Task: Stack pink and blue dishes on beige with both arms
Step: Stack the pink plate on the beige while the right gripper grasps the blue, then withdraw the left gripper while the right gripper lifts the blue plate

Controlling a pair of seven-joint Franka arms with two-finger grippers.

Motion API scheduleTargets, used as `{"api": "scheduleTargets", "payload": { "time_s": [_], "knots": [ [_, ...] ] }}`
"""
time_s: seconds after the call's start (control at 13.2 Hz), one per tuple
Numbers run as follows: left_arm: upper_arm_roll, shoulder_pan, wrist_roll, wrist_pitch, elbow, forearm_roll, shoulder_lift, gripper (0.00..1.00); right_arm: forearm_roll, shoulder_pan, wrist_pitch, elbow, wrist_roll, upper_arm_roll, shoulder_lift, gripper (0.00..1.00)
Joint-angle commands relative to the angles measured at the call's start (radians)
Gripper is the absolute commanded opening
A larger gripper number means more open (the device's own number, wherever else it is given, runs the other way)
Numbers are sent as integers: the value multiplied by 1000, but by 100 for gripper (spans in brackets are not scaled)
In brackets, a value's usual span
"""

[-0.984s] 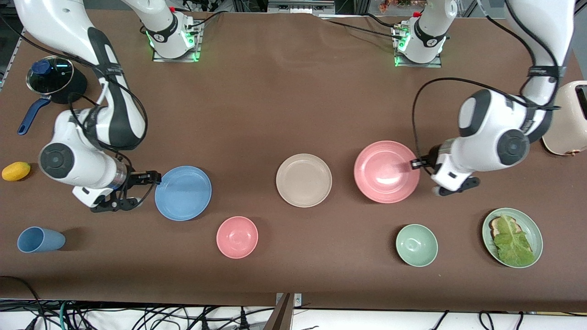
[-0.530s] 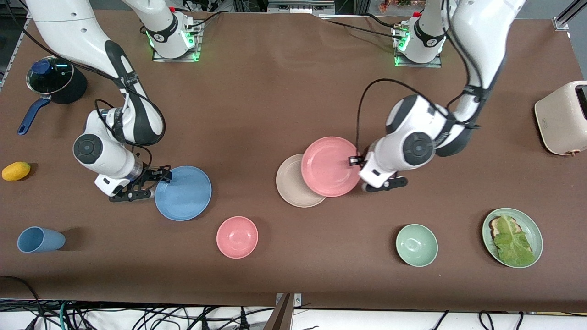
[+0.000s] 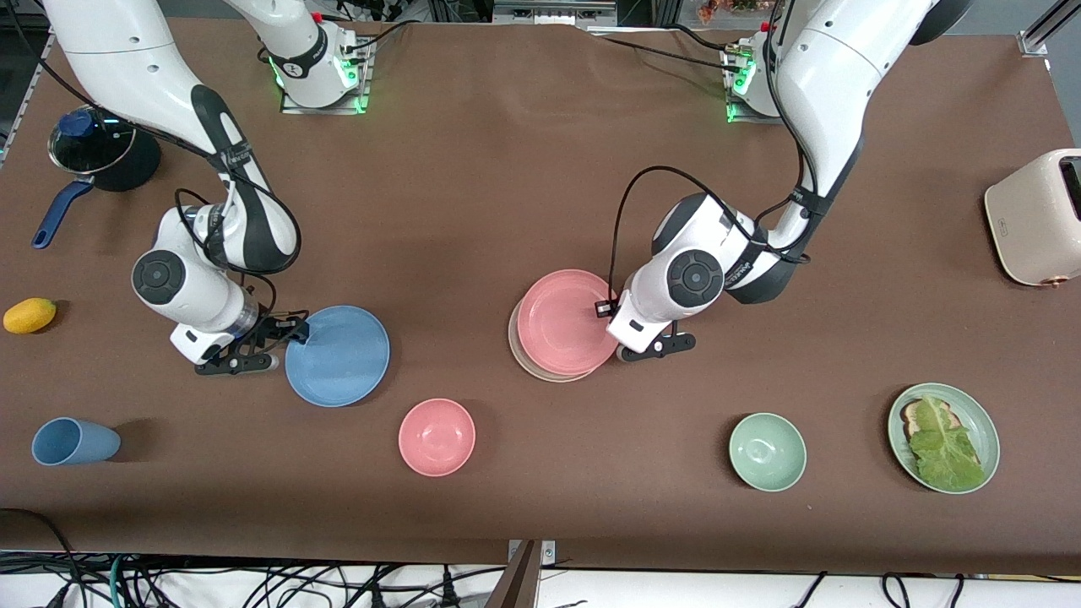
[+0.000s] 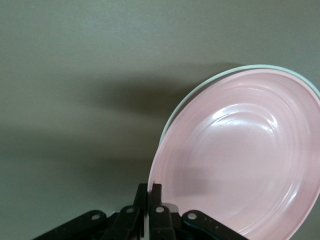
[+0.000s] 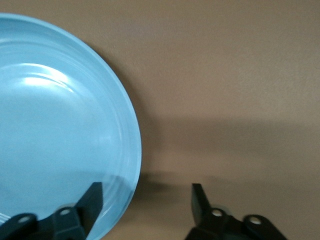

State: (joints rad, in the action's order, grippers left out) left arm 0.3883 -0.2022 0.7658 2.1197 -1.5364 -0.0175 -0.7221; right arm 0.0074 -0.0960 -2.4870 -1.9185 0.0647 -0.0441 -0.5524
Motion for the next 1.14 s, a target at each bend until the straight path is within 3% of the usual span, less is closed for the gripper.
{"api": "scheduleTargets", "payload": {
  "time_s": [0.0, 0.15, 0.68, 0.91, 1.06],
  "knots": [
    [-29, -29, 38, -7, 65, -22, -33, 37, 16, 4, 3, 50, 3, 6, -35, 69],
    [-37, -25, 37, -7, 65, -24, -25, 97, 16, 2, 3, 62, 3, 6, -44, 58],
    [-48, 70, -6, -90, 45, -30, 53, 100, 16, -27, 23, 61, -68, 9, -46, 28],
    [-48, 145, -124, -193, 47, -30, 87, 100, 14, -27, 39, 62, -63, 9, -38, 0],
    [-49, 207, -199, -233, 48, -30, 99, 100, 11, -28, 78, 79, -59, 10, -21, 0]
  ]
}}
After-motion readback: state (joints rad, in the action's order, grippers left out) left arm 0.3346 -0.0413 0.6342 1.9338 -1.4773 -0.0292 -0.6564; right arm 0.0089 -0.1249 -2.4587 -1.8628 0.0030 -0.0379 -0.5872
